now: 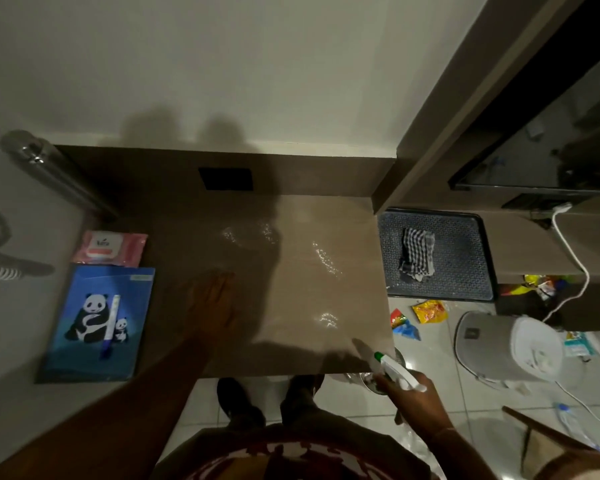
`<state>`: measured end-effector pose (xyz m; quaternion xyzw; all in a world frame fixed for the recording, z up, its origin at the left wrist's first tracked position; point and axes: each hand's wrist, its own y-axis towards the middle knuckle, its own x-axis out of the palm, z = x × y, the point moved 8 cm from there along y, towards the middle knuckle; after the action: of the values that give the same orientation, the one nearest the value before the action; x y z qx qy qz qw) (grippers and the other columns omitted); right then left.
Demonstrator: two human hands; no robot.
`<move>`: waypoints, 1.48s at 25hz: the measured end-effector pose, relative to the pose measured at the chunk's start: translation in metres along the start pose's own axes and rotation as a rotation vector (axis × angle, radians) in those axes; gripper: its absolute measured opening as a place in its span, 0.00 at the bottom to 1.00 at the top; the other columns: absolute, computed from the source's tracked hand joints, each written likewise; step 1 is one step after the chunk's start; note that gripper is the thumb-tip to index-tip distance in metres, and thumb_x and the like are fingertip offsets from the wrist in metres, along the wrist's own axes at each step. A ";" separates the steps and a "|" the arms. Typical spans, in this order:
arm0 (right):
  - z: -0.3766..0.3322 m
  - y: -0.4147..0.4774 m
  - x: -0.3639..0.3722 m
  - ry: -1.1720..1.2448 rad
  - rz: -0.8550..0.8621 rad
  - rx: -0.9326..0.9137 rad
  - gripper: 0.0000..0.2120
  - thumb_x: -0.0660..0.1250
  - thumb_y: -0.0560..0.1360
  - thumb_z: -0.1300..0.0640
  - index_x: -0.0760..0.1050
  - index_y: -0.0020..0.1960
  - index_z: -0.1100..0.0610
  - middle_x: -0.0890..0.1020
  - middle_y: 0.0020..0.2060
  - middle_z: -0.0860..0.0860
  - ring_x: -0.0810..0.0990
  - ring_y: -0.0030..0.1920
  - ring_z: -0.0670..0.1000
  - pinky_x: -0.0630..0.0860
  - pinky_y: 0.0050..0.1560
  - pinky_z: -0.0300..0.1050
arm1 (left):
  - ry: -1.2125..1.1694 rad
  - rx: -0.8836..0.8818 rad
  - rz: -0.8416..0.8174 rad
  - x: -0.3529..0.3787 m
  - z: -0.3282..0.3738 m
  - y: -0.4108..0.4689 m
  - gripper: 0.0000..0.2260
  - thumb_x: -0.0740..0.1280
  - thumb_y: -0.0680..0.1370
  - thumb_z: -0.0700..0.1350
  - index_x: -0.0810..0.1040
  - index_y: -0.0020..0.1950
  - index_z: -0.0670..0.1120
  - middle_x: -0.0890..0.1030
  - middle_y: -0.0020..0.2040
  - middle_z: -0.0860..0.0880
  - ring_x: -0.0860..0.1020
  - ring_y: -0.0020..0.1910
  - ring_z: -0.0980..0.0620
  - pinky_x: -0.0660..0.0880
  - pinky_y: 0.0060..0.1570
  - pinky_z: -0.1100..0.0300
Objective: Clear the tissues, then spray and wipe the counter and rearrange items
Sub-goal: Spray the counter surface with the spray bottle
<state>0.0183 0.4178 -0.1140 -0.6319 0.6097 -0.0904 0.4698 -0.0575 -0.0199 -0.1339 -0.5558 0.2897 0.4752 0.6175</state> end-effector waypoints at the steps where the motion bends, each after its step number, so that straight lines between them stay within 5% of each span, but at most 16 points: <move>1: -0.001 0.000 0.005 -0.028 -0.009 -0.009 0.11 0.80 0.73 0.46 0.84 0.52 0.48 0.86 0.33 0.56 0.78 0.23 0.47 0.77 0.26 0.42 | -0.016 0.001 0.008 0.001 -0.005 -0.002 0.34 0.61 0.84 0.51 0.47 0.84 0.45 0.52 0.85 0.43 0.51 0.85 0.44 0.43 0.82 0.40; 7: -0.020 0.009 -0.004 -0.140 0.161 -0.104 0.08 0.78 0.74 0.49 0.84 0.40 0.52 0.84 0.27 0.53 0.80 0.20 0.52 0.77 0.24 0.43 | 0.002 0.007 0.022 0.003 -0.030 -0.020 0.32 0.60 0.84 0.50 0.49 0.84 0.45 0.54 0.85 0.42 0.54 0.85 0.43 0.43 0.82 0.39; 14: -0.033 0.019 -0.031 0.013 0.309 -0.063 0.11 0.81 0.73 0.52 0.82 0.39 0.55 0.84 0.29 0.60 0.79 0.23 0.57 0.80 0.29 0.49 | -0.067 -0.033 0.073 -0.006 -0.048 -0.038 0.30 0.57 0.85 0.49 0.49 0.84 0.46 0.54 0.85 0.43 0.53 0.85 0.44 0.44 0.83 0.43; 19: -0.080 0.028 -0.020 -0.007 0.277 -0.155 0.09 0.79 0.74 0.51 0.82 0.42 0.54 0.86 0.29 0.53 0.80 0.21 0.56 0.77 0.22 0.42 | -0.109 -0.088 0.130 -0.021 -0.055 -0.045 0.30 0.59 0.84 0.49 0.52 0.85 0.47 0.58 0.84 0.44 0.56 0.84 0.44 0.43 0.82 0.44; 29: -0.137 0.045 0.031 -0.102 0.199 -0.170 0.08 0.77 0.72 0.54 0.83 0.44 0.59 0.86 0.32 0.60 0.81 0.21 0.56 0.82 0.30 0.51 | -0.076 -0.131 0.167 -0.022 -0.082 -0.048 0.30 0.63 0.81 0.49 0.59 0.83 0.50 0.65 0.81 0.46 0.62 0.82 0.44 0.50 0.81 0.37; 37: -0.172 0.031 0.095 -0.166 0.072 -0.251 0.13 0.76 0.71 0.52 0.82 0.53 0.57 0.86 0.35 0.58 0.81 0.22 0.54 0.76 0.23 0.40 | -0.115 -0.241 0.202 -0.015 -0.103 -0.063 0.28 0.62 0.81 0.48 0.61 0.82 0.50 0.67 0.81 0.47 0.65 0.80 0.47 0.51 0.80 0.37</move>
<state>-0.0984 0.2596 -0.0862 -0.6688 0.5974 0.0559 0.4391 0.0118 -0.1186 -0.1171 -0.5659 0.2491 0.5971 0.5111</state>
